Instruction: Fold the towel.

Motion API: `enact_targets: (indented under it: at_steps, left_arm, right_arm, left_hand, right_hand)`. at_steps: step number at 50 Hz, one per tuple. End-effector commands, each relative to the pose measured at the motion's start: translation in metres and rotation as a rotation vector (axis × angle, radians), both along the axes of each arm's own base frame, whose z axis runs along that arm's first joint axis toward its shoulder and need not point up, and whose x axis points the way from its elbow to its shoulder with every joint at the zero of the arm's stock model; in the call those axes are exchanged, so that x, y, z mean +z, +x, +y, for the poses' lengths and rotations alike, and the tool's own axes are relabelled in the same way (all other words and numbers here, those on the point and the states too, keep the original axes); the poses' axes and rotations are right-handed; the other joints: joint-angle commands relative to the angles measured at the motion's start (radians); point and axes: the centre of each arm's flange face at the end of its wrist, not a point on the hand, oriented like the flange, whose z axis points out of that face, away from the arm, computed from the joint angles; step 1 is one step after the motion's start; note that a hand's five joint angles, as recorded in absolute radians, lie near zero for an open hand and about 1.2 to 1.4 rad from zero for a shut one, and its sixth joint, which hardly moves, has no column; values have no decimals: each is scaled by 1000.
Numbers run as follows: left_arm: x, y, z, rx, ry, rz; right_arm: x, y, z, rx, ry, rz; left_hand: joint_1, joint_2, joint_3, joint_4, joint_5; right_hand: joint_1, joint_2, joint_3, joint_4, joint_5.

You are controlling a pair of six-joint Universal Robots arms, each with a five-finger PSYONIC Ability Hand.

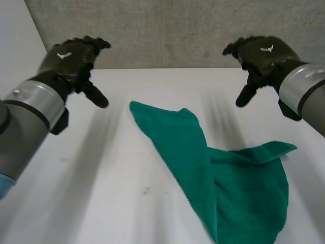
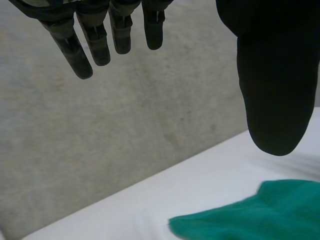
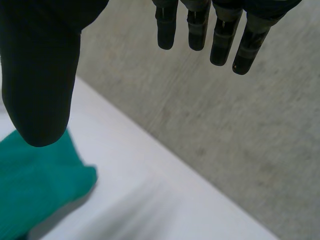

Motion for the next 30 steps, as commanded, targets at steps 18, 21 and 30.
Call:
enact_targets:
  at_steps: [18, 21, 30]
  left_arm:
    - [-171, -140, 56, -622, -9, -462]
    - [-190, -145, 57, -643, -10, -507]
    - [-180, -158, 47, -617, -86, -473]
  right_arm:
    - [-91, -75, 22, -154, 234, 188]
    - [-99, -81, 25, -152, 249, 179]
    - [-112, -96, 25, -169, 289, 157]
  left_hand:
    - [76, 80, 67, 77, 61]
    - [146, 150, 137, 147, 132]
    - [1191, 1195, 1182, 1192, 1177]
  right_hand:
    - [-12, -45, -35, -57, -53]
    - [-12, -45, -35, -57, -53]
    - [-12, -45, -35, -57, -53]
